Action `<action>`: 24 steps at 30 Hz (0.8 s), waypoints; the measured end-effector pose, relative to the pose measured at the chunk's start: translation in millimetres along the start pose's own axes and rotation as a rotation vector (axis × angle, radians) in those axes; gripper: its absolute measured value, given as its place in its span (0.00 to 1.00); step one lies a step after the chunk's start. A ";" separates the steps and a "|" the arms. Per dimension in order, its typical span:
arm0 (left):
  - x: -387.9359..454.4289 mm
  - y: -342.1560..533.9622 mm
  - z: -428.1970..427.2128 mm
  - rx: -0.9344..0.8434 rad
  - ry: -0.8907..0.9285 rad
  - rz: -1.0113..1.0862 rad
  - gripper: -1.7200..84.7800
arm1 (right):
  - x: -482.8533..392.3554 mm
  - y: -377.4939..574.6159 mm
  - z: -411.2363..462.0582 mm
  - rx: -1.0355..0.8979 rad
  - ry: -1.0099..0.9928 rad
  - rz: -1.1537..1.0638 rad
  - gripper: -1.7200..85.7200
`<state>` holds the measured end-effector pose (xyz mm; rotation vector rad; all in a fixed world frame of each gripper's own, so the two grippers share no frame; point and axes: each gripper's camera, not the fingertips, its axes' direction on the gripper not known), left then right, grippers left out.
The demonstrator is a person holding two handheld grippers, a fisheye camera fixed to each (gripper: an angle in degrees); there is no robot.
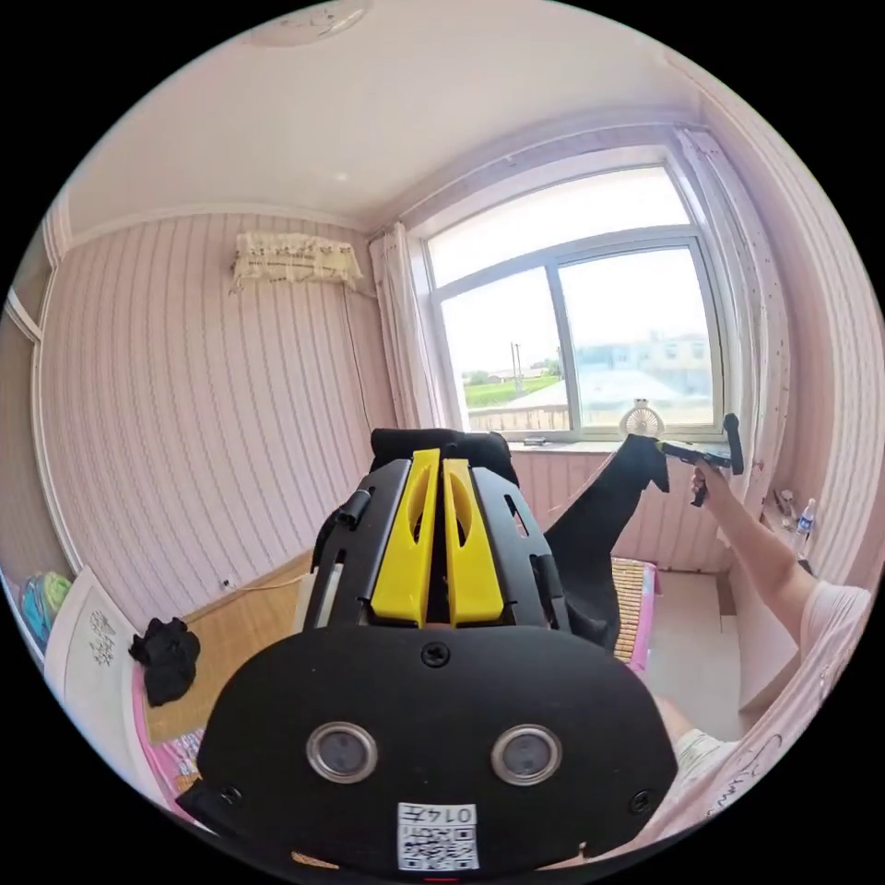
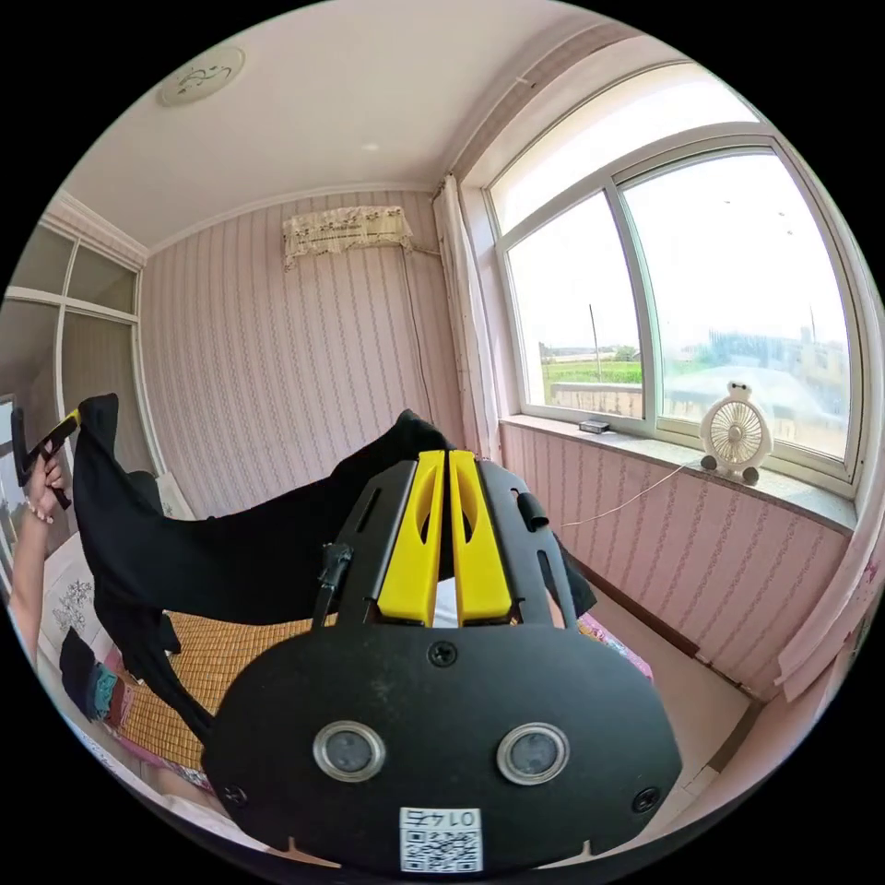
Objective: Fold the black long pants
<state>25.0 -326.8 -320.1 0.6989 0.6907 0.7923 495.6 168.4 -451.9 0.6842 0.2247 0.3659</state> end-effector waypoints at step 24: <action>-47.7 8.1 -54.1 0.127 0.004 -0.211 0.01 | 44.0 36.2 29.3 -0.028 -0.189 0.035 0.02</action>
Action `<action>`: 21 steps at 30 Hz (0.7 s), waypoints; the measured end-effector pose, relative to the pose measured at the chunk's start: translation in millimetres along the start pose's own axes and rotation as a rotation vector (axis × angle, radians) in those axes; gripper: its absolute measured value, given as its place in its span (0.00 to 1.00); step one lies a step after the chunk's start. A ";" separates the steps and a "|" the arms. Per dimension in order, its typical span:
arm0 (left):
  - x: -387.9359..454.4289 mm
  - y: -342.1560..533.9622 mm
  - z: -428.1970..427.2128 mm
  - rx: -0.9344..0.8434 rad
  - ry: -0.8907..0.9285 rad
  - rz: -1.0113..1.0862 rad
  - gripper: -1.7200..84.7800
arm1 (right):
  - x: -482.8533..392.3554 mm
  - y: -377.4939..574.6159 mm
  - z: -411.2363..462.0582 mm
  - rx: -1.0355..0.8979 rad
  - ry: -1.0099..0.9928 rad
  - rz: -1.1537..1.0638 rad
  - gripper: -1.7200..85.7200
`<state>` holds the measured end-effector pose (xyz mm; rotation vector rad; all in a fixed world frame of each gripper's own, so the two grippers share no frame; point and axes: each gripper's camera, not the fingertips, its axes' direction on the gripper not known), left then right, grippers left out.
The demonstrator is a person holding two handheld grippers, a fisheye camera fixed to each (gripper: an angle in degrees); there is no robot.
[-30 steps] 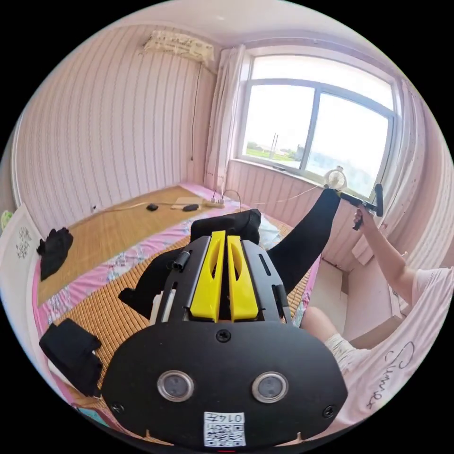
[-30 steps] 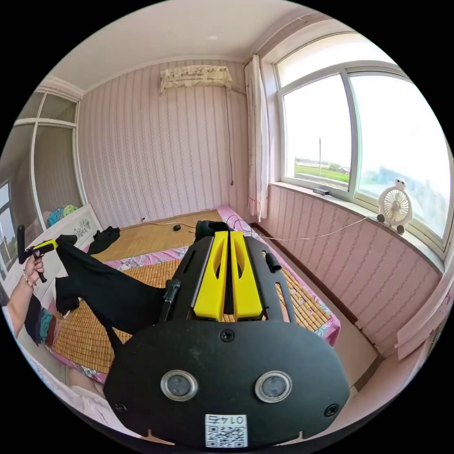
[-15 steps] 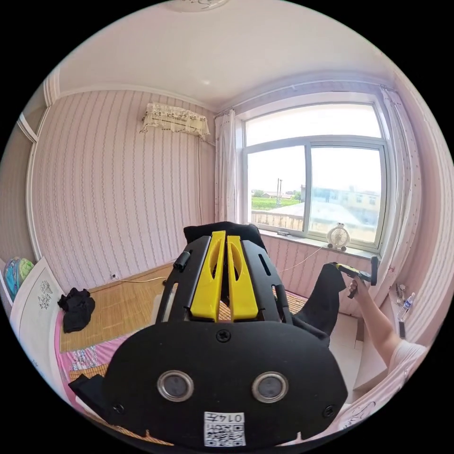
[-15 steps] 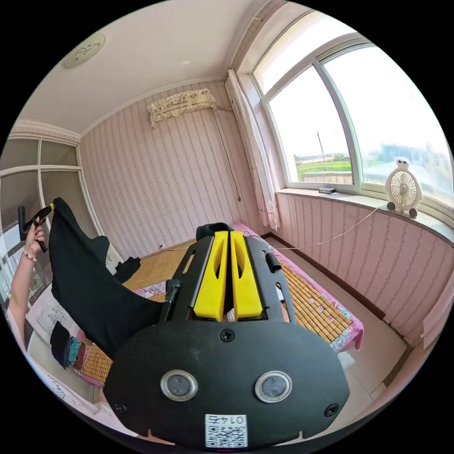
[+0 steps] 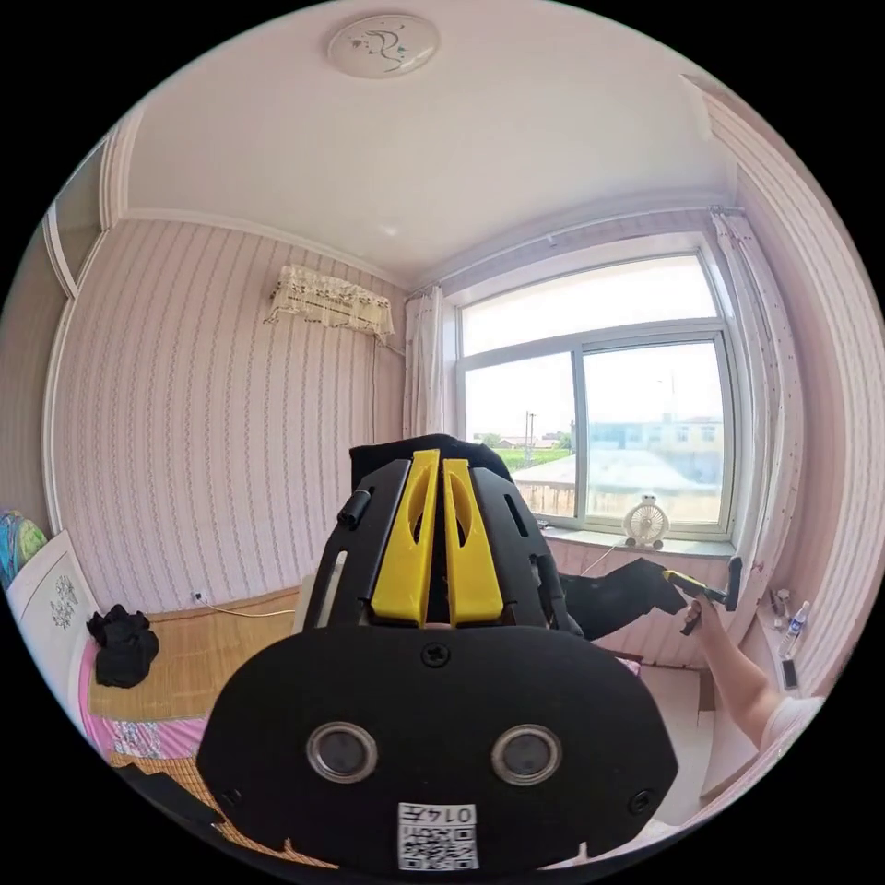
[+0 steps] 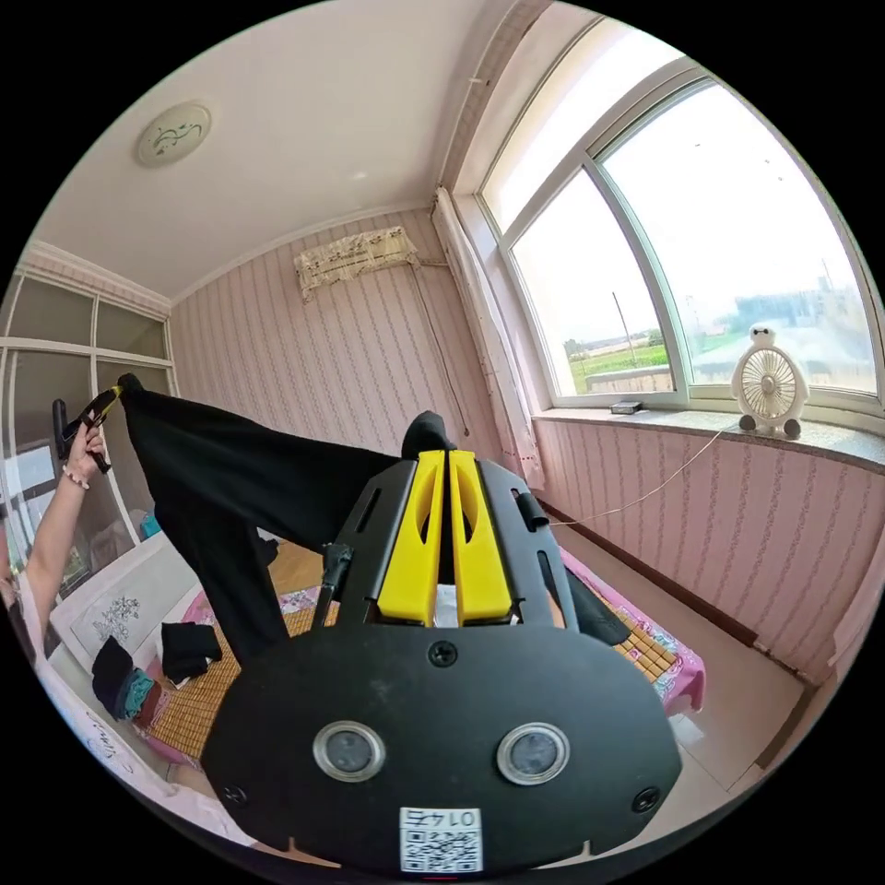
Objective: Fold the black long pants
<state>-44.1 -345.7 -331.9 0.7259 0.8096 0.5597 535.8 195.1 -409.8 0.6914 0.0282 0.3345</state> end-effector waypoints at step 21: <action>-215.6 533.0 -220.5 -0.788 -0.477 -0.474 0.01 | -94.9 254.0 313.9 -0.722 -0.152 -0.219 0.01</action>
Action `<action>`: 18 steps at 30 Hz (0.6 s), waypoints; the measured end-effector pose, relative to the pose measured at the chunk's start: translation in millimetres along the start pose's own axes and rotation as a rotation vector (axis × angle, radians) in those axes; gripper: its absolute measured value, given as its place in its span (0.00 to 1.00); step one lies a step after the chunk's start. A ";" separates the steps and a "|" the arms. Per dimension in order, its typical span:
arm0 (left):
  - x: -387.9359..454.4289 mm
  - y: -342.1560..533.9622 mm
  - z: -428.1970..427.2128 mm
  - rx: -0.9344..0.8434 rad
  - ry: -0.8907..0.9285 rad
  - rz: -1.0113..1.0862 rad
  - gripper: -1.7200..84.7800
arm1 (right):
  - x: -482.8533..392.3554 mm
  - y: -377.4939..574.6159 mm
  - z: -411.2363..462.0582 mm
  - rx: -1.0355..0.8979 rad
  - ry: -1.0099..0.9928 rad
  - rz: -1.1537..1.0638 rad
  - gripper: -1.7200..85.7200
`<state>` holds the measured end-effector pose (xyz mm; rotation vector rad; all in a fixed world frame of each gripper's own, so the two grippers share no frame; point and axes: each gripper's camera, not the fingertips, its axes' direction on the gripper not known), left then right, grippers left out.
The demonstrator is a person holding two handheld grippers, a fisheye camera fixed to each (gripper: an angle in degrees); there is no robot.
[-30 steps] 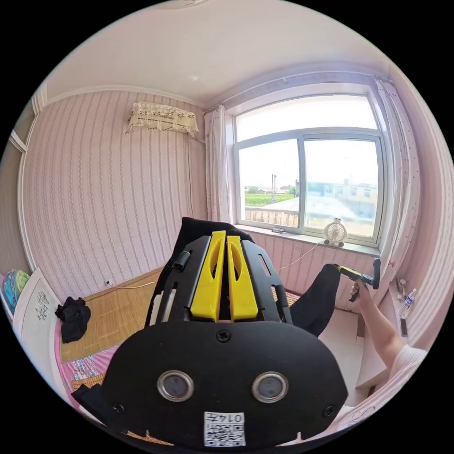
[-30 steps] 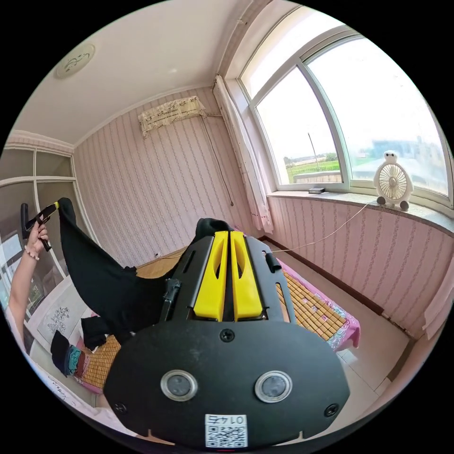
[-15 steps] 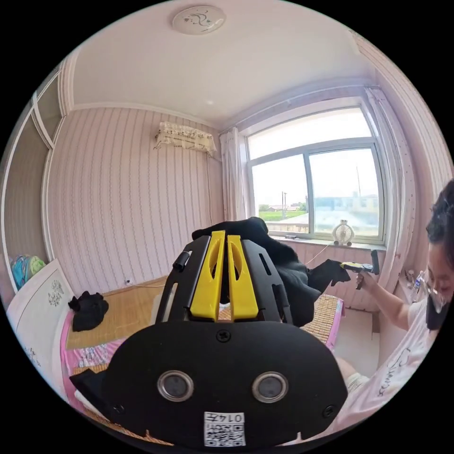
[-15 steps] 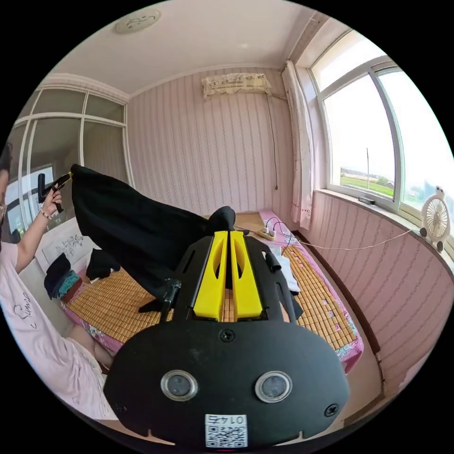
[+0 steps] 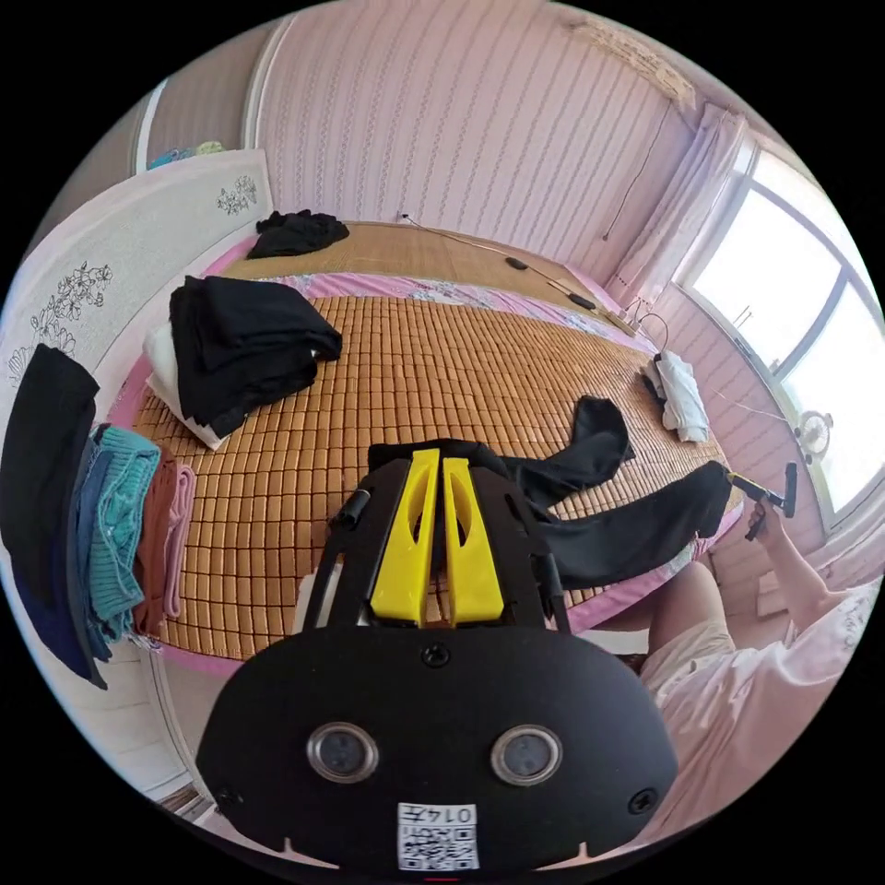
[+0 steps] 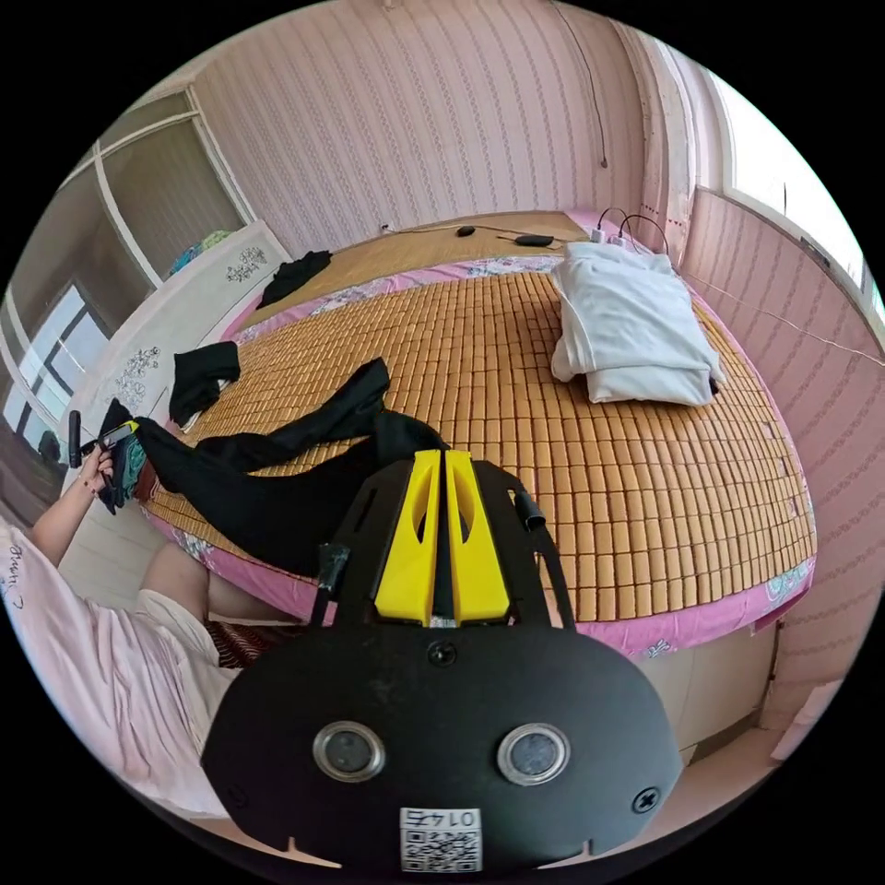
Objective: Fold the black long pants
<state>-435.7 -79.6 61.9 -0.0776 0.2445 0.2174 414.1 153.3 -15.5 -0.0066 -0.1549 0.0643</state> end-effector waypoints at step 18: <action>-146.1 176.6 68.9 -0.170 -0.039 -0.408 0.08 | 52.3 32.7 170.6 -0.379 0.005 0.125 0.11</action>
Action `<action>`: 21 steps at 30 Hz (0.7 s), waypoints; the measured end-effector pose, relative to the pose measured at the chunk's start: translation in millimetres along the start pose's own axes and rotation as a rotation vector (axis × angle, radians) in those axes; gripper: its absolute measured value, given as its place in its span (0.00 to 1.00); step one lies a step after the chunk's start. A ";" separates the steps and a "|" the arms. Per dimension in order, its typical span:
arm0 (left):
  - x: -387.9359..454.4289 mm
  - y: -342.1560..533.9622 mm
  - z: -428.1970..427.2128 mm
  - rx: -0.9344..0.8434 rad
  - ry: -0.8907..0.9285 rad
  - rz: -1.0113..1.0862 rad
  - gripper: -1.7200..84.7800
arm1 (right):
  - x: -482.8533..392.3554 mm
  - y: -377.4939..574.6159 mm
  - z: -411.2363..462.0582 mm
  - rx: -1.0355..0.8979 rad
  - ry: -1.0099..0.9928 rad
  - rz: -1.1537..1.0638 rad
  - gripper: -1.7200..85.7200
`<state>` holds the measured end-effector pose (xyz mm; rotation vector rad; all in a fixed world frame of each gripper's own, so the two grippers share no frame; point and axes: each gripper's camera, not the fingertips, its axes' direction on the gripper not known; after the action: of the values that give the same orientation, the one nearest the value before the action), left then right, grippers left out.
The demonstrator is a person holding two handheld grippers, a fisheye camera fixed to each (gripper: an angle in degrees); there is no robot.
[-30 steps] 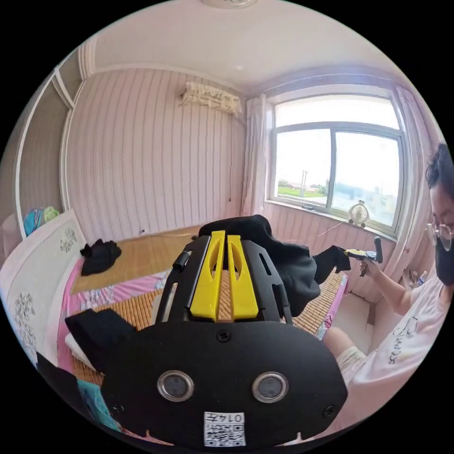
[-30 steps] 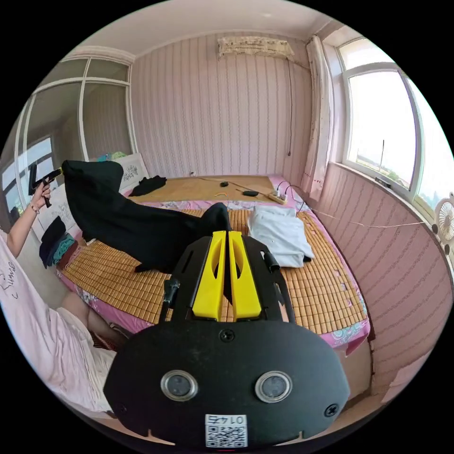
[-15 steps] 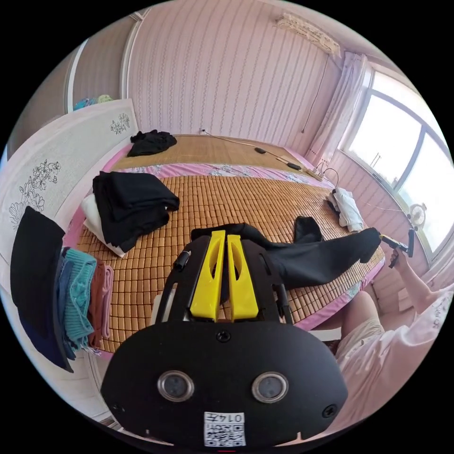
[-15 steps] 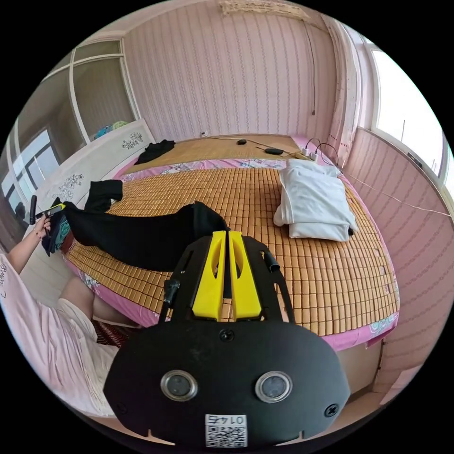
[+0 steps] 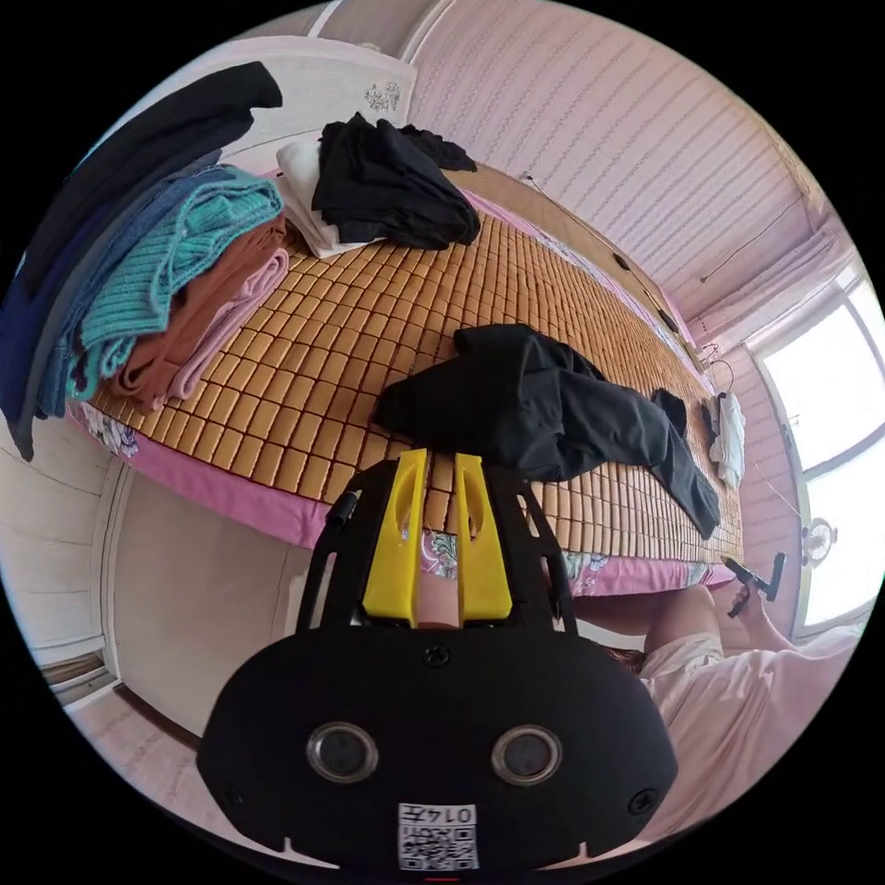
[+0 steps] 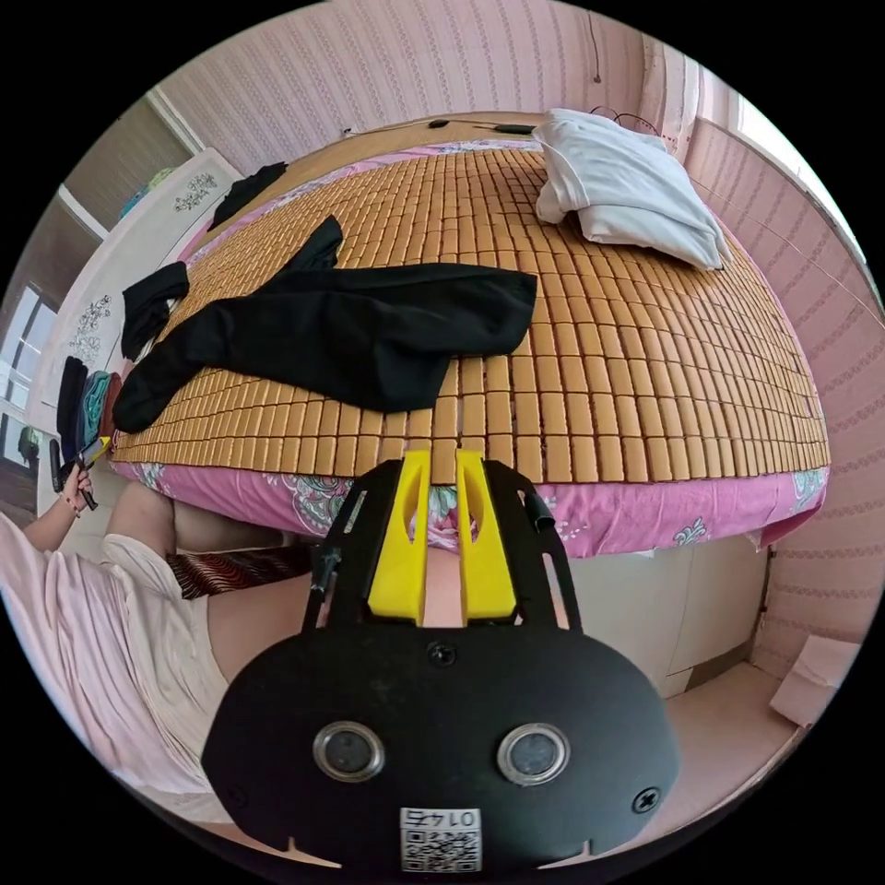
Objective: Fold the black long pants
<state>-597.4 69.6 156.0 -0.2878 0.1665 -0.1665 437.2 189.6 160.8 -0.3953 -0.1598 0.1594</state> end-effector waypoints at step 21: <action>-72.8 -26.3 80.3 -0.009 0.147 -0.303 0.12 | 86.6 -90.2 -8.0 -0.015 0.078 0.230 0.04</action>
<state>-656.9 79.8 249.8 -0.3090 0.2691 -0.4880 534.3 120.5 199.7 -0.4333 -0.0379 0.3690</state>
